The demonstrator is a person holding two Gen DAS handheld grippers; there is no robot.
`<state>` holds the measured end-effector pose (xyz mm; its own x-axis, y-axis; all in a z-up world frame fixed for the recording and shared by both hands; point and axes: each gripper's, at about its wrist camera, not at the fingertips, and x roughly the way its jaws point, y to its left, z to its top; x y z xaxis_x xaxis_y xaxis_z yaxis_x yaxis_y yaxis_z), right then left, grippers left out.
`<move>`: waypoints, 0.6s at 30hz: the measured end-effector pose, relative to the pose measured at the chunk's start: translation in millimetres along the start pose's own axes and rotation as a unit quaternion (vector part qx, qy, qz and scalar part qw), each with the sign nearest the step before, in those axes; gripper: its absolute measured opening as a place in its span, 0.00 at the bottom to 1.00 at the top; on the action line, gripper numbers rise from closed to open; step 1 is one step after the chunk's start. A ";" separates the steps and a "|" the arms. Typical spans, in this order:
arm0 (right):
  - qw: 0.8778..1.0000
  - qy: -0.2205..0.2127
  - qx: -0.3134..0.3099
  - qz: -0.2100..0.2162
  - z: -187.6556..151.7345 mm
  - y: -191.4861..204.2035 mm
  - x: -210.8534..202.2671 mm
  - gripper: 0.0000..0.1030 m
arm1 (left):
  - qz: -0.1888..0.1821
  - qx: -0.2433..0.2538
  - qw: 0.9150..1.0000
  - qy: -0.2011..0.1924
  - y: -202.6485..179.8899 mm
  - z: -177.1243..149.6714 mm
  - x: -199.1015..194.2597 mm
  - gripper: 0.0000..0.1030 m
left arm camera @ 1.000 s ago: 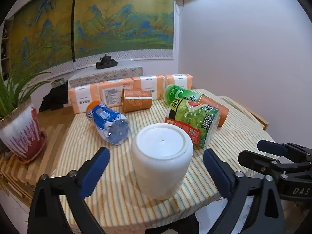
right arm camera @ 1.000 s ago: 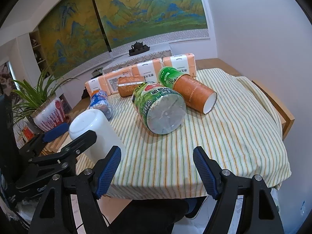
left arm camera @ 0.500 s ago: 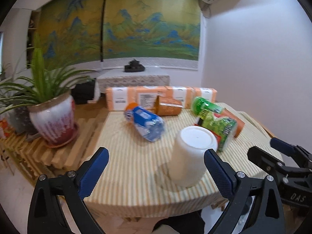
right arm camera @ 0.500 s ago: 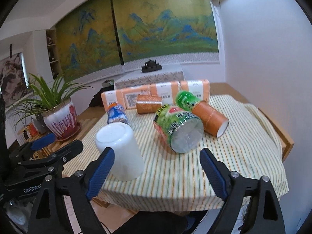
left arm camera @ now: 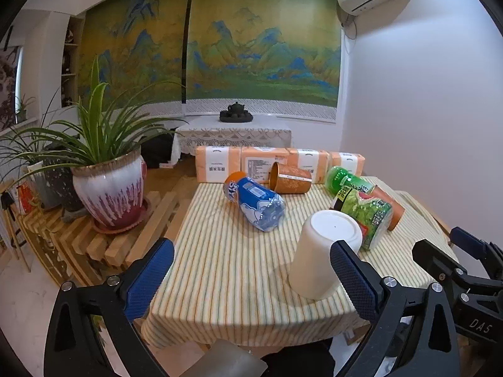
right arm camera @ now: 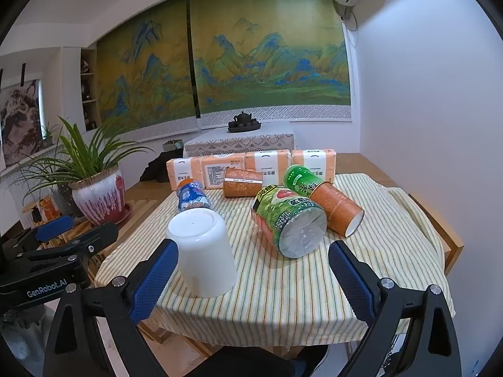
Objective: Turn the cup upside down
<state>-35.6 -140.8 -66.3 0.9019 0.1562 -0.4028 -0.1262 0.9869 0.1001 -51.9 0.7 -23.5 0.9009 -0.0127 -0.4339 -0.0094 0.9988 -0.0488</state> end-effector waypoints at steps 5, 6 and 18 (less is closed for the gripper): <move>1.000 -0.001 -0.003 0.000 0.1 1.0 -1.3 0.92 | 0.001 0.000 1.000 -0.001 -0.5 0.5 -1.1 1.00; 1.000 0.000 -0.003 0.000 0.3 1.3 -1.3 0.92 | 0.000 0.000 1.000 -0.001 -0.3 0.7 -1.0 1.00; 1.000 0.000 -0.001 -0.001 0.4 0.1 -0.8 0.92 | 0.001 0.000 1.000 -0.003 -1.0 2.1 -0.3 0.99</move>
<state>-36.2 -140.8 -65.6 0.9021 0.1551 -0.4027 -0.1256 0.9872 0.0987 -51.2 -0.2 -21.4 0.9031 -0.0095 -0.4294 -0.0119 0.9988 -0.0472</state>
